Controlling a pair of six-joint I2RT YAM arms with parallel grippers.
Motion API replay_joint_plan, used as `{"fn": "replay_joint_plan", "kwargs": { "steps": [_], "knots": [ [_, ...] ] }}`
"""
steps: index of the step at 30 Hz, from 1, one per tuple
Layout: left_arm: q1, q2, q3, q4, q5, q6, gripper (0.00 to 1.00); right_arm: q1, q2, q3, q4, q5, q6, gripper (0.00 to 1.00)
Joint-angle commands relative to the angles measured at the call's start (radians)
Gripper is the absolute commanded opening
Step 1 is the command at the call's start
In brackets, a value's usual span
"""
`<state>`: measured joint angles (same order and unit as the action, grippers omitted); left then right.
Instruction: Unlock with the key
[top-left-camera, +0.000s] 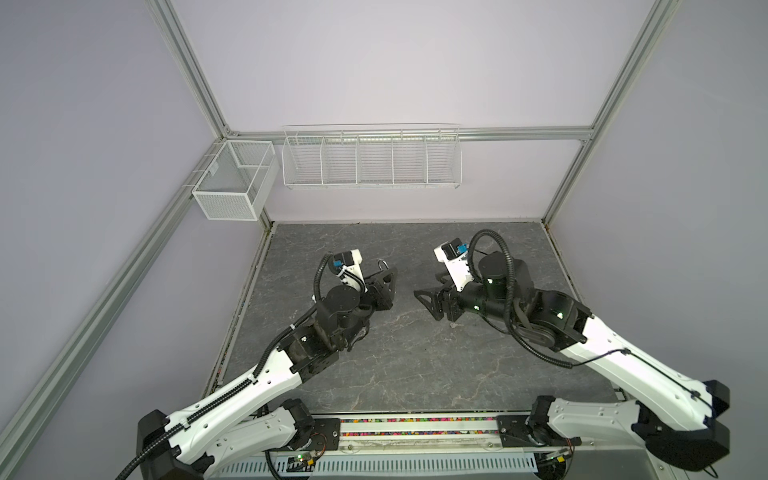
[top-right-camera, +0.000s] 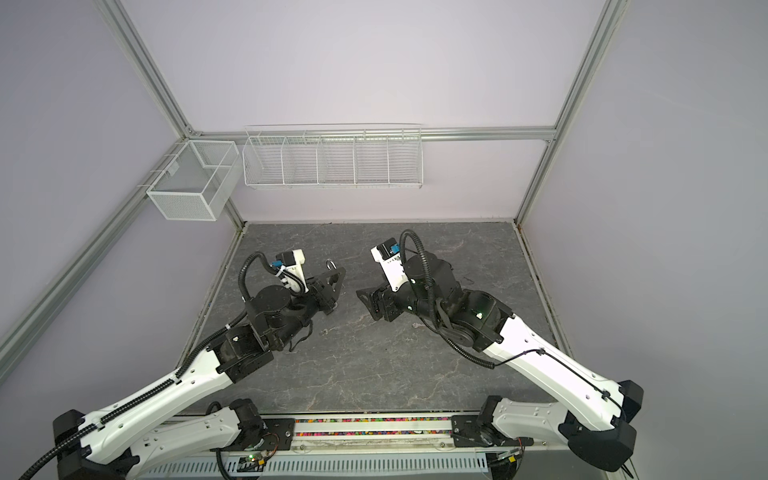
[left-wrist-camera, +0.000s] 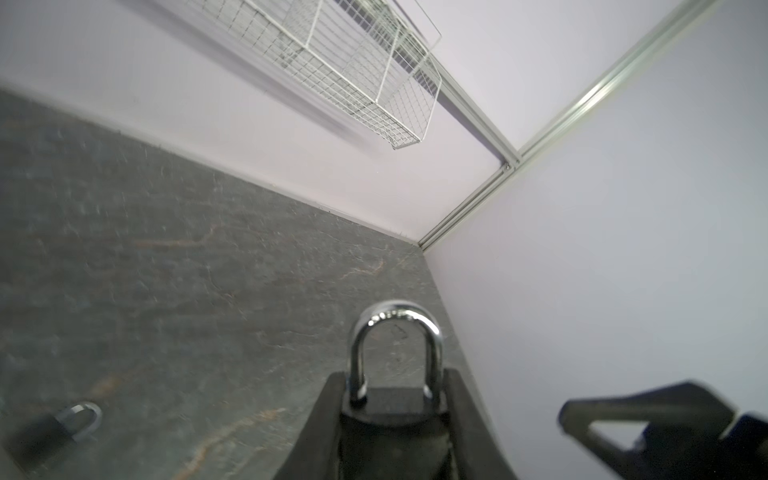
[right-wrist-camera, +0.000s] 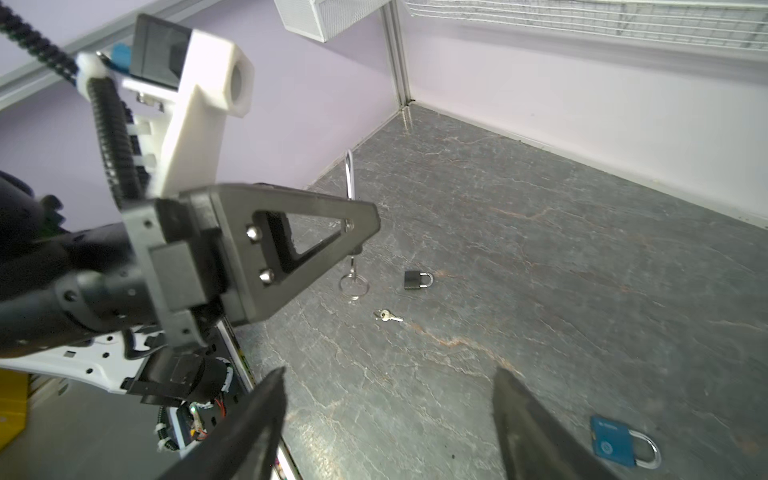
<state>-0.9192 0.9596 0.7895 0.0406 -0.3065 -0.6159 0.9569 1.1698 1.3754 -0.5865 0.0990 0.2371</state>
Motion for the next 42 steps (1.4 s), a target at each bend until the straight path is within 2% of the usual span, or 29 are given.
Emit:
{"fn": "replay_joint_plan", "kwargs": {
  "steps": [1, 3, 6, 9, 14, 19, 24, 34, 42],
  "knots": [
    [-0.001, -0.01, -0.121, 0.202, 0.054, 0.386, 0.0, -0.008, 0.062, 0.103, -0.171, 0.084, -0.02, 0.91],
    [-0.001, -0.009, -0.19, 0.318, 0.093, 0.485, 0.0, -0.012, 0.106, 0.158, -0.235, 0.094, 0.008, 0.95],
    [-0.008, 0.011, -0.244, 0.423, 0.153, 0.599, 0.0, -0.01, 0.17, 0.227, -0.289, 0.043, 0.027, 1.0],
    [-0.026, 0.039, -0.286, 0.531, 0.171, 0.673, 0.0, -0.009, 0.247, 0.304, -0.354, 0.075, 0.037, 0.97],
    [-0.055, 0.091, -0.288, 0.586, 0.2, 0.739, 0.0, -0.012, 0.35, 0.399, -0.426, 0.14, 0.048, 0.94],
    [-0.076, 0.118, -0.27, 0.591, 0.189, 0.757, 0.0, -0.021, 0.442, 0.484, -0.508, 0.256, 0.054, 0.93],
    [-0.083, 0.12, -0.278, 0.602, 0.181, 0.76, 0.0, -0.034, 0.482, 0.515, -0.55, 0.301, 0.054, 0.93],
    [-0.083, 0.136, -0.268, 0.592, 0.182, 0.767, 0.0, -0.085, 0.481, 0.525, -0.61, 0.265, 0.006, 0.93],
    [-0.083, 0.147, -0.251, 0.582, 0.172, 0.765, 0.0, -0.096, 0.369, 0.391, -0.548, 0.095, -0.053, 0.95]
  ]
}}
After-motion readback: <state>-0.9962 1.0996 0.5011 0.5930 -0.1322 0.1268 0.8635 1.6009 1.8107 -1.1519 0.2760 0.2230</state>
